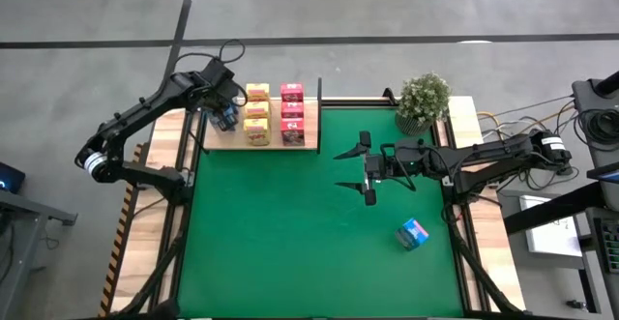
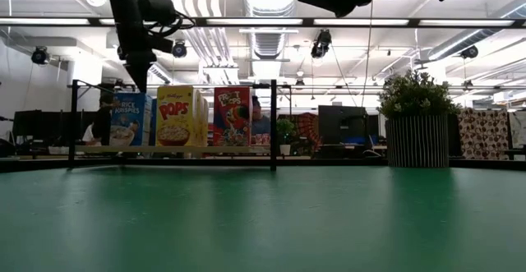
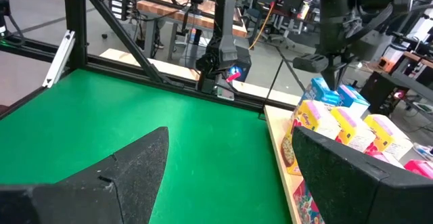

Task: Stack cereal on shelf
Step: Put the top blue cereal box aligned with the blue cereal box on the shelf

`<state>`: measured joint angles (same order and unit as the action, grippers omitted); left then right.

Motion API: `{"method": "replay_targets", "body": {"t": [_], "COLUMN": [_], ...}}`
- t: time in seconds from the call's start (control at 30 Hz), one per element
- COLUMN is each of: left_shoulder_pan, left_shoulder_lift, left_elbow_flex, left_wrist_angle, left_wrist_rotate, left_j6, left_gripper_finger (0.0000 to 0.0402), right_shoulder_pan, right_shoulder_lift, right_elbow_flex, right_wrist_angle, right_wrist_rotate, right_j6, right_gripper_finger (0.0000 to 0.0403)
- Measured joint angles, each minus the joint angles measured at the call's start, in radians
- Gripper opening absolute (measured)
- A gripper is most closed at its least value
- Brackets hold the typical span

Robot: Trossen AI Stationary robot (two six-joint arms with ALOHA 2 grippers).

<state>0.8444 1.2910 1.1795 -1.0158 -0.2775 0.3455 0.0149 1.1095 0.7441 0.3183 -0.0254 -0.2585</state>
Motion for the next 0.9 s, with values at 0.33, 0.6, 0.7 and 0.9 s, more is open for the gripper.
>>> {"method": "replay_targets", "body": {"t": [0.33, 0.6, 0.7, 0.9], "left_shoulder_pan": [0.000, 0.000, 0.000, 0.000], "left_shoulder_lift": [-0.017, -0.012, -0.001, 0.011], "left_elbow_flex": [0.071, 0.023, 0.021, 0.021], "left_wrist_angle": [-0.100, -0.076, -0.071, -0.066], "left_wrist_rotate": [0.001, 0.000, 0.000, 0.000], "left_j6": [0.012, 0.008, 0.004, -0.007], "left_gripper_finger": [0.0000, 0.0000, 0.0000, 0.0000], "right_shoulder_pan": [0.000, 0.000, 0.000, 0.000], "right_shoulder_lift": [0.000, 0.000, 0.000, 0.000], "right_elbow_flex": [0.000, 0.000, 0.000, 0.000], "right_wrist_angle": [0.000, 0.000, 0.000, 0.000], "right_wrist_rotate": [0.000, 0.000, 0.000, 0.000], "right_j6": [-0.005, -0.008, -0.008, -0.008], "right_gripper_finger": [0.0304, 0.0304, 0.0304, 0.0304]}}
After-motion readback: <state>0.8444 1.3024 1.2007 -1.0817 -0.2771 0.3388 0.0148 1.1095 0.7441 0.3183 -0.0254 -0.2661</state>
